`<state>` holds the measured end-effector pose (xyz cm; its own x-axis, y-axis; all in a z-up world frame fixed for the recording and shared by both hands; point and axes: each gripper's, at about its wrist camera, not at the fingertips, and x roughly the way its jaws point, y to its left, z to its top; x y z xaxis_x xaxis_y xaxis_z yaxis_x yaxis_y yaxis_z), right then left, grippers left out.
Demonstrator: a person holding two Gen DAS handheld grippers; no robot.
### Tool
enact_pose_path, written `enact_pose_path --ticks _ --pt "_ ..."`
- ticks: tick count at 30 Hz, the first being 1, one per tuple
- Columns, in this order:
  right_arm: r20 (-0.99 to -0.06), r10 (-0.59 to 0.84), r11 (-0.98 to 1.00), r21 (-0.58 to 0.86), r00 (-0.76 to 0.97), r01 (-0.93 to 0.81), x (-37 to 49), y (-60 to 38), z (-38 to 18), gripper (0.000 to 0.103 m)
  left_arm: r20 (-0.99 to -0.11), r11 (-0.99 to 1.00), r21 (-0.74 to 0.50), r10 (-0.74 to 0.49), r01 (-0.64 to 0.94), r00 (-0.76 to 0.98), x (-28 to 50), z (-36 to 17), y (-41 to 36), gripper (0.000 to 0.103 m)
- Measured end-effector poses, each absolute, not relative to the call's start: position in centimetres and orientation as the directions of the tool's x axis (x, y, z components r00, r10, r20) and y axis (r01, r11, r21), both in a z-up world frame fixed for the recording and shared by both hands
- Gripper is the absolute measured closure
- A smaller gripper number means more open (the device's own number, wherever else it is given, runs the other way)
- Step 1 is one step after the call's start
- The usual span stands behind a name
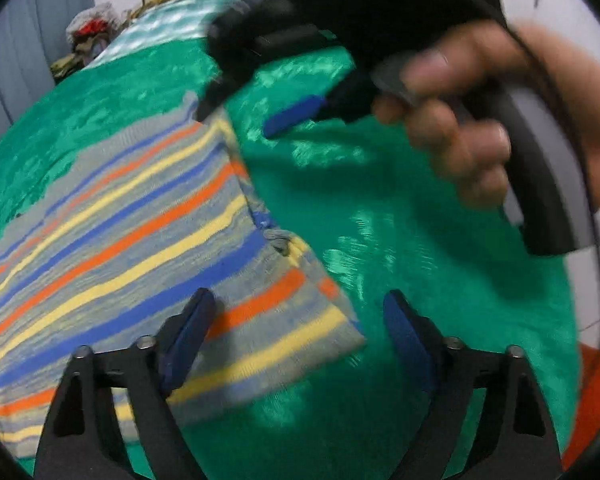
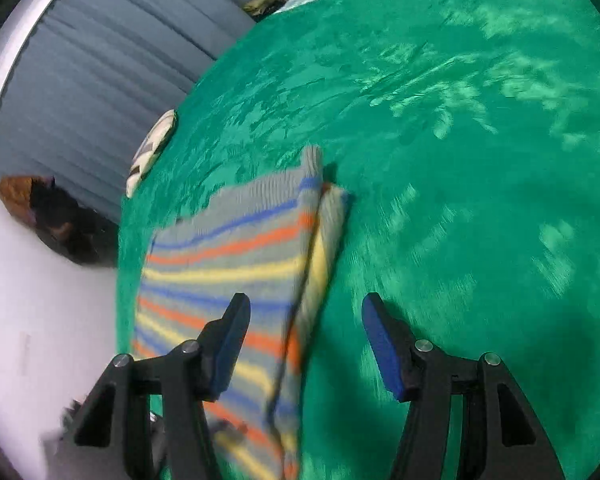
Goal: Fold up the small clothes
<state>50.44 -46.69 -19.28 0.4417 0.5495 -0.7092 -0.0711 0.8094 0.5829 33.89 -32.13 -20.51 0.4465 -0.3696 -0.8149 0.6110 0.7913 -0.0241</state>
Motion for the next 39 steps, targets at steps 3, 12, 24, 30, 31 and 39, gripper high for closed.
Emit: enact_pose_path --ticks 3,12,24,30,31,39 --pt "-0.719 0.575 0.794 0.605 0.391 -0.057 53.6 -45.3 -20.9 0.045 -0.795 0.803 -0.12 -0.43 0.584 0.428 34.4 -20.6 -30.9 0.091" --pt "-0.685 0.497 0.848 0.513 0.533 -0.132 53.8 -39.4 -15.3 0.095 -0.685 0.838 -0.337 -0.531 0.429 0.5 32.9 -15.2 -18.7 0.096" --pt "-0.733 0.561 0.816 0.412 0.385 -0.405 55.8 -13.7 -14.8 0.095 -0.729 0.882 -0.472 -0.389 -0.003 0.563 32.7 -18.3 3.8 0.097" --pt "-0.752 0.564 0.807 0.415 0.34 -0.421 56.8 -9.0 -17.8 0.095 -0.755 0.88 -0.467 -0.347 -0.084 0.557 32.6 -20.3 6.2 0.095" --pt "-0.748 0.575 0.799 0.424 0.332 -0.427 56.9 -8.4 -18.1 0.094 -0.769 0.884 -0.457 -0.335 -0.101 0.544 32.7 -20.7 6.2 0.093" --pt "-0.637 0.648 0.76 0.514 0.418 -0.397 55.2 -12.7 -16.2 0.046 -0.738 0.897 -0.432 -0.295 -0.089 0.607 31.8 -17.8 8.8 0.069"
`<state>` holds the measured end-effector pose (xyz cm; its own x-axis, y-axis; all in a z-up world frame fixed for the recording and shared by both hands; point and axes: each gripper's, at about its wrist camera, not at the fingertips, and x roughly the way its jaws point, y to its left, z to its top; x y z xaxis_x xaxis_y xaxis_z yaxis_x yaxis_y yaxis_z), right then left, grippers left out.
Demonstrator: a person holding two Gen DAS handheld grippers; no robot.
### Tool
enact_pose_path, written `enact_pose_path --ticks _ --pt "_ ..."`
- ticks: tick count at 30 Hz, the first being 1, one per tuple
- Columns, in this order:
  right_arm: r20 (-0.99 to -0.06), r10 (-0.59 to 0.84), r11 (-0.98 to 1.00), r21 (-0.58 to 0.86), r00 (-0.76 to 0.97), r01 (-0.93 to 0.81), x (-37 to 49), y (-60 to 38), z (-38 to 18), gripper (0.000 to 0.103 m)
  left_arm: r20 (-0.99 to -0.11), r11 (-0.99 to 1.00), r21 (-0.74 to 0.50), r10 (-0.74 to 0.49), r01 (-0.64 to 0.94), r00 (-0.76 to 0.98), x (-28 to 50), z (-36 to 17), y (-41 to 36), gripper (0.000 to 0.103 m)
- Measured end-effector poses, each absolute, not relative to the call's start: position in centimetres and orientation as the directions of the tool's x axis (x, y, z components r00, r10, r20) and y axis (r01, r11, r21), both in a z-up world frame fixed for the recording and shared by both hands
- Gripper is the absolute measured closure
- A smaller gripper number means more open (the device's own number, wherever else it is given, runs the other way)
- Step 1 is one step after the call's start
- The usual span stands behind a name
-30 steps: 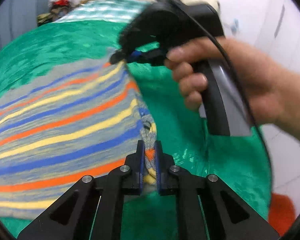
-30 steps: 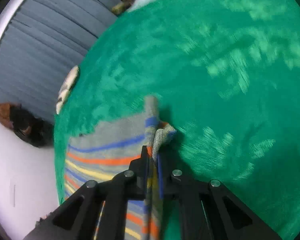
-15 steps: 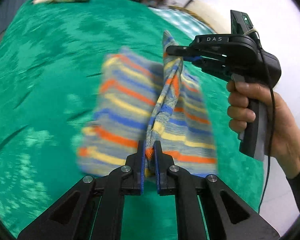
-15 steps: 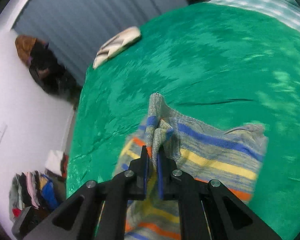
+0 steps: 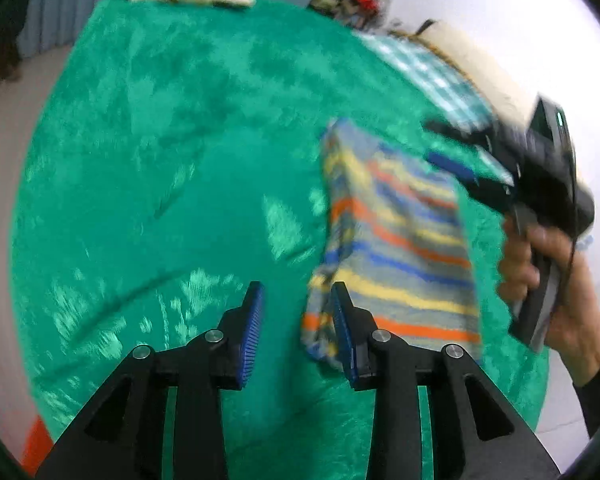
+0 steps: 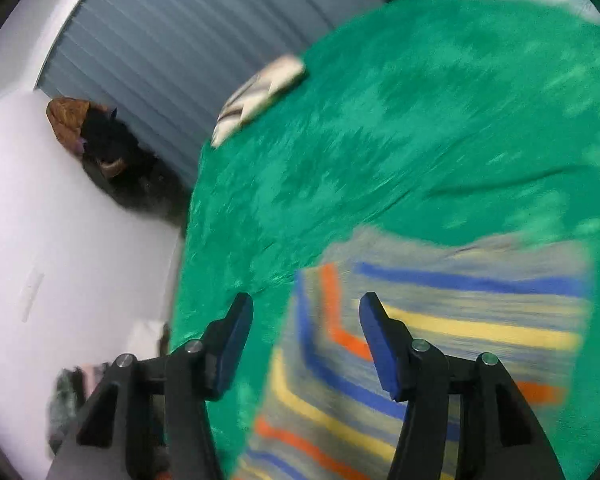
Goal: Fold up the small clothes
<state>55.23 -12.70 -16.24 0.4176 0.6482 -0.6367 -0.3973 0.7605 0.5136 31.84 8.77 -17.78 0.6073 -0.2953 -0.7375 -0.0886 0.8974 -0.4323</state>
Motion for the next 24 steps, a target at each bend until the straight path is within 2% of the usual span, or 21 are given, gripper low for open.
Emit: enact_pose_path --ticks 2,3,4,6,9,12,13,14,15,17,21,24 --pt "-0.661 0.596 0.795 0.403 0.456 -0.454 52.9 -15.0 -14.3 0.05 -0.706 0.897 -0.442 -0.351 0.005 0.615 31.9 -16.5 7.6 0.074" --pt "-0.677 0.569 0.805 0.341 0.467 -0.485 51.7 -15.8 -13.6 0.054 -0.69 0.891 -0.45 -0.385 0.053 0.612 32.2 -16.2 6.9 0.082" --pt "-0.699 0.533 0.811 0.262 0.477 -0.524 49.8 -16.7 -13.0 0.054 -0.679 0.883 -0.456 -0.425 0.111 0.598 32.3 -16.1 5.9 0.084" --pt "-0.731 0.51 0.784 0.178 0.454 -0.594 46.0 -17.9 -12.9 0.056 -0.7 0.888 -0.424 -0.446 0.179 0.558 31.8 -16.7 3.9 0.094" --pt "-0.785 0.523 0.716 0.192 0.333 -0.671 41.5 -17.9 -15.7 0.062 -0.804 0.939 -0.308 -0.342 0.151 0.486 32.8 -20.5 2.4 0.097" --pt "-0.877 0.419 0.724 0.166 0.236 -0.67 39.1 -17.4 -21.7 0.064 -0.821 0.938 -0.322 -0.345 0.13 0.454 32.4 -21.1 3.8 0.1" --pt "-0.895 0.37 0.733 0.117 0.248 -0.67 38.4 -17.6 -22.9 0.064 -0.824 0.942 -0.311 -0.332 0.125 0.459 32.1 -20.1 4.1 0.1" --pt "-0.888 0.378 0.732 0.114 0.262 -0.672 38.0 -17.9 -22.7 0.065 -0.819 0.948 -0.29 -0.315 0.129 0.479 31.8 -18.8 4.4 0.099" --pt "-0.876 0.406 0.735 0.142 0.262 -0.663 38.1 -18.4 -21.9 0.065 -0.809 0.951 -0.276 -0.308 0.14 0.5 32.0 -18.0 4.5 0.088" --pt "-0.84 0.45 0.743 0.163 0.304 -0.65 38.7 -19.2 -19.7 0.065 -0.767 0.937 -0.295 -0.349 0.188 0.538 33.2 -15.7 4.4 0.082" --pt "-0.763 0.484 0.783 0.161 0.428 -0.6 44.3 -19.5 -15.8 0.065 -0.731 0.908 -0.33 -0.419 0.258 0.538 39.6 -15.1 2.0 0.082" --pt "-0.752 0.494 0.803 0.202 0.437 -0.56 50.1 -18.2 -16.2 0.065 -0.809 0.943 -0.285 -0.332 0.169 0.485 45.8 -19.2 1.1 0.084"
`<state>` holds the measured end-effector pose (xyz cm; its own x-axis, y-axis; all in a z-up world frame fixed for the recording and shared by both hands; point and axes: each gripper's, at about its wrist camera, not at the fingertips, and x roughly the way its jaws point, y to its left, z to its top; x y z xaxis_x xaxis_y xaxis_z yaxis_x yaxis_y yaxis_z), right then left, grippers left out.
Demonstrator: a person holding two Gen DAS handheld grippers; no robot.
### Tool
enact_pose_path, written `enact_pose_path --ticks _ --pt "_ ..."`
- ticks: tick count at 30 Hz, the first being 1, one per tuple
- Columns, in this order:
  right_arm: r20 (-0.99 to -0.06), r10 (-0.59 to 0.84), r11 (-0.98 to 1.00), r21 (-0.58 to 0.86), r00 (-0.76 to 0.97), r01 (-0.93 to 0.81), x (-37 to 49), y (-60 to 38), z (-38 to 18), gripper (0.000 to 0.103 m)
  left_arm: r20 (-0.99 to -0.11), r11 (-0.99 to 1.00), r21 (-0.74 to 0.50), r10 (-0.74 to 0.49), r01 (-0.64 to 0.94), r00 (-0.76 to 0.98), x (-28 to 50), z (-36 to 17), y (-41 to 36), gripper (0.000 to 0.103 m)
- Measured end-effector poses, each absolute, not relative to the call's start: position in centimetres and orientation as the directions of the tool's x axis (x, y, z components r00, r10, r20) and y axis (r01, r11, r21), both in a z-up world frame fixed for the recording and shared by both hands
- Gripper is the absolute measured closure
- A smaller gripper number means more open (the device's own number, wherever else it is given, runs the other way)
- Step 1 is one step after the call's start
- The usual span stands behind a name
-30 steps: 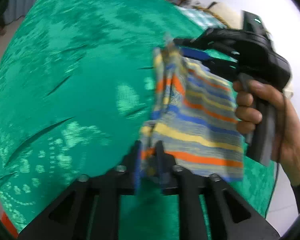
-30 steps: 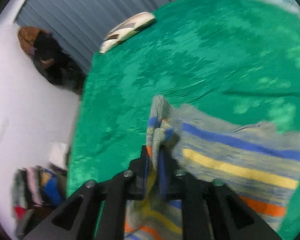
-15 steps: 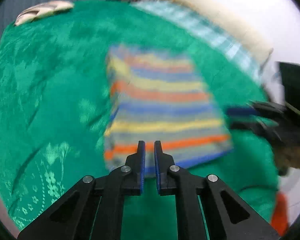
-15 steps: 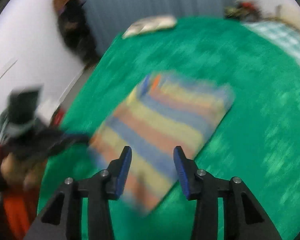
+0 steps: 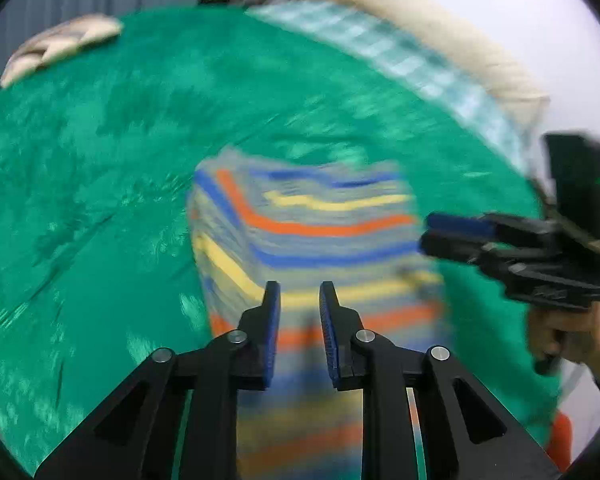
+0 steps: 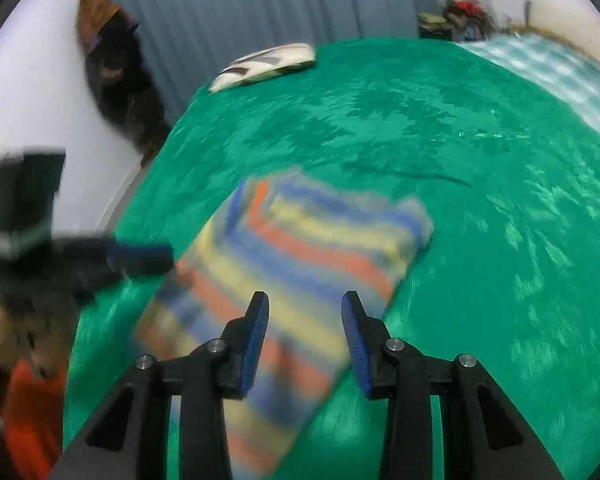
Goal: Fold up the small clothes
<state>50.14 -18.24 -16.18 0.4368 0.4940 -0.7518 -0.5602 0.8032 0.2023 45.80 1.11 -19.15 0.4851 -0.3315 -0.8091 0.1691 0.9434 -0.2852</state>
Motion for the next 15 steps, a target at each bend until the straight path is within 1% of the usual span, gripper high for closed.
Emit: enact_pose_path --ticks 1,2,3,4,5,6,7,8,9,10,12,13,15 --pt "-0.765 0.486 0.814 0.22 0.423 -0.537 52.3 -17.9 -17.4 0.065 -0.83 0.955 -0.262 -0.296 0.138 0.474 46.7 -20.1 0.8 0.094" --pt "-0.785 0.458 0.835 0.218 0.418 -0.505 53.7 -17.6 -18.6 0.065 -0.84 0.96 -0.256 -0.279 0.115 0.465 47.2 -21.0 1.2 0.098" --pt "-0.821 0.415 0.863 0.22 0.392 -0.454 55.2 -17.6 -20.5 0.064 -0.831 0.951 -0.293 -0.305 0.101 0.465 47.5 -21.4 1.9 0.098" --pt "-0.843 0.402 0.873 0.236 0.357 -0.426 55.7 -17.8 -22.0 0.065 -0.824 0.944 -0.316 -0.322 0.093 0.466 47.2 -21.2 2.4 0.098" --pt "-0.838 0.402 0.876 0.235 0.368 -0.421 55.6 -17.9 -22.2 0.066 -0.818 0.942 -0.325 -0.326 0.086 0.474 46.6 -20.5 2.9 0.098" --pt "-0.823 0.4 0.877 0.216 0.404 -0.428 54.8 -17.9 -21.4 0.065 -0.808 0.942 -0.323 -0.324 0.09 0.493 45.7 -19.5 3.3 0.089" --pt "-0.808 0.4 0.878 0.202 0.433 -0.435 53.8 -18.0 -20.5 0.065 -0.794 0.941 -0.324 -0.329 0.103 0.51 44.5 -18.5 3.9 0.085" --pt "-0.793 0.404 0.875 0.191 0.456 -0.444 52.6 -18.1 -19.6 0.065 -0.783 0.939 -0.325 -0.335 0.114 0.524 43.3 -17.8 4.2 0.071" --pt "-0.778 0.4 0.874 0.167 0.484 -0.455 51.1 -18.2 -18.5 0.064 -0.774 0.936 -0.329 -0.343 0.125 0.532 41.7 -17.3 4.5 0.064" --pt "-0.765 0.401 0.867 0.14 0.504 -0.478 49.1 -18.3 -17.4 0.064 -0.769 0.934 -0.331 -0.351 0.137 0.533 40.4 -17.2 4.9 0.062" --pt "-0.75 0.437 0.841 0.146 0.496 -0.522 45.6 -18.5 -16.3 0.064 -0.789 0.941 -0.308 -0.335 0.14 0.516 38.0 -17.9 5.0 0.062" --pt "-0.749 0.461 0.822 0.157 0.476 -0.548 43.2 -18.2 -16.2 0.064 -0.815 0.953 -0.275 -0.301 0.126 0.495 37.0 -19.0 5.0 0.062" --pt "-0.764 0.503 0.787 0.212 0.404 -0.579 39.1 -17.9 -17.8 0.064 -0.866 0.973 -0.212 -0.23 0.092 0.444 35.7 -21.5 5.2 0.06"
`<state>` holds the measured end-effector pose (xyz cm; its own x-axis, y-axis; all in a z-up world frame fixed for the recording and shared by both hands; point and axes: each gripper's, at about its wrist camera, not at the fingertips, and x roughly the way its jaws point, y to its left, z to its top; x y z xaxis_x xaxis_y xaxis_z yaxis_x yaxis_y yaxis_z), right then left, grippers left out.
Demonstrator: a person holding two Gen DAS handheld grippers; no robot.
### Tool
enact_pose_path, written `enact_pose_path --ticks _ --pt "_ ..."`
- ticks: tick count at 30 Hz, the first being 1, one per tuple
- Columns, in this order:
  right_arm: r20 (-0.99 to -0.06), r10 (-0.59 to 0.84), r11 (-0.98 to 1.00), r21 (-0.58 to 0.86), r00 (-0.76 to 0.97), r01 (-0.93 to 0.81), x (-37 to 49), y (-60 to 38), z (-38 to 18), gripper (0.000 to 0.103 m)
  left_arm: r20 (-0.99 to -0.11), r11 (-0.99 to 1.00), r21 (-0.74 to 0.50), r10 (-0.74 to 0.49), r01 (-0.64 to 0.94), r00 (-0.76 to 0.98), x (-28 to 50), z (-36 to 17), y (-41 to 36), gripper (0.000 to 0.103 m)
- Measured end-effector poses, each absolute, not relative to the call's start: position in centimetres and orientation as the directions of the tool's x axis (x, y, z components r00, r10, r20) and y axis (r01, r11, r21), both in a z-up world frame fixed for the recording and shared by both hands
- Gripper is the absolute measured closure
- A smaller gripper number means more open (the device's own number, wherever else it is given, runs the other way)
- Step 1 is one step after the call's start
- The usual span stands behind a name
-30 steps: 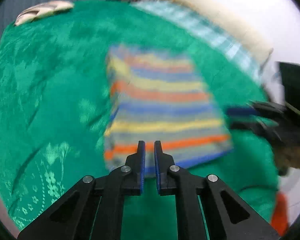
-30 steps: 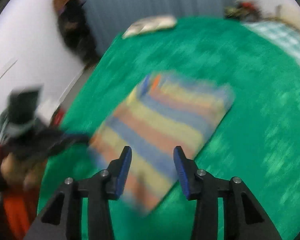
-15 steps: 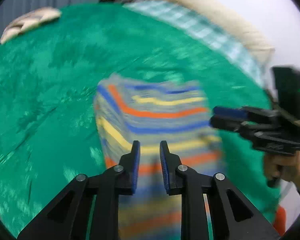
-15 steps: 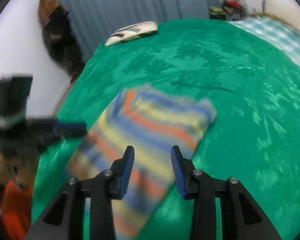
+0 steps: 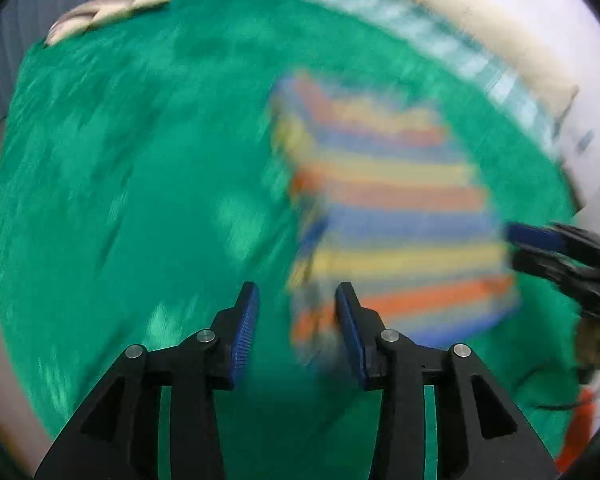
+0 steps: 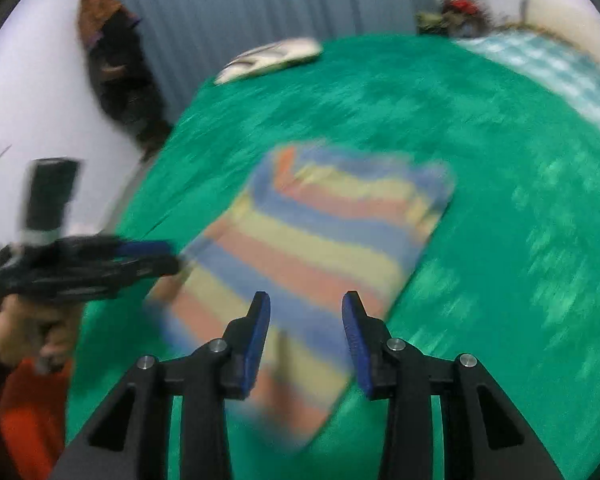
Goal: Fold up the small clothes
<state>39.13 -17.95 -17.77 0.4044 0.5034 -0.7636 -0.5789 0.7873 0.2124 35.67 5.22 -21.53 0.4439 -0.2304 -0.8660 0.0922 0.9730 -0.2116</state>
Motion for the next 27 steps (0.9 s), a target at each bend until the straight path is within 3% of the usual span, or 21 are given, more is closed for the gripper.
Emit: enact_pose_path --ticks 2,4,6,9,12,17,27 --pt "-0.827 0.46 0.796 0.222 0.323 -0.563 36.7 -17.8 -20.8 0.065 -0.864 0.981 -0.186 -0.192 0.058 0.465 33.8 -21.1 6.2 0.061" --pt "-0.869 0.343 0.846 0.121 0.357 -0.519 33.4 -18.6 -22.3 0.065 -0.881 0.993 -0.116 -0.11 0.015 0.461 31.8 -20.0 6.7 0.061" --pt "-0.866 0.333 0.869 0.129 0.372 -0.478 30.7 -20.1 -21.8 0.064 -0.871 0.988 -0.155 -0.137 0.001 0.472 29.4 -18.7 7.2 0.04" --pt "-0.832 0.332 0.901 0.14 0.444 -0.411 26.5 -22.0 -19.7 0.049 -0.857 0.987 -0.161 -0.139 -0.003 0.496 26.1 -17.1 6.1 0.026" --pt "-0.786 0.333 0.92 0.151 0.521 -0.361 22.8 -22.9 -17.6 0.036 -0.846 0.992 -0.123 -0.106 0.001 0.522 23.8 -16.0 4.3 0.022" --pt "-0.737 0.327 0.939 0.183 0.591 -0.292 20.4 -23.0 -15.7 0.027 -0.838 0.994 -0.111 -0.085 -0.016 0.539 22.2 -14.9 2.9 0.019" --pt "-0.732 0.323 0.944 0.201 0.6 -0.264 16.5 -21.7 -16.0 0.027 -0.812 0.999 -0.044 -0.034 -0.002 0.583 19.8 -12.8 0.4 0.018"
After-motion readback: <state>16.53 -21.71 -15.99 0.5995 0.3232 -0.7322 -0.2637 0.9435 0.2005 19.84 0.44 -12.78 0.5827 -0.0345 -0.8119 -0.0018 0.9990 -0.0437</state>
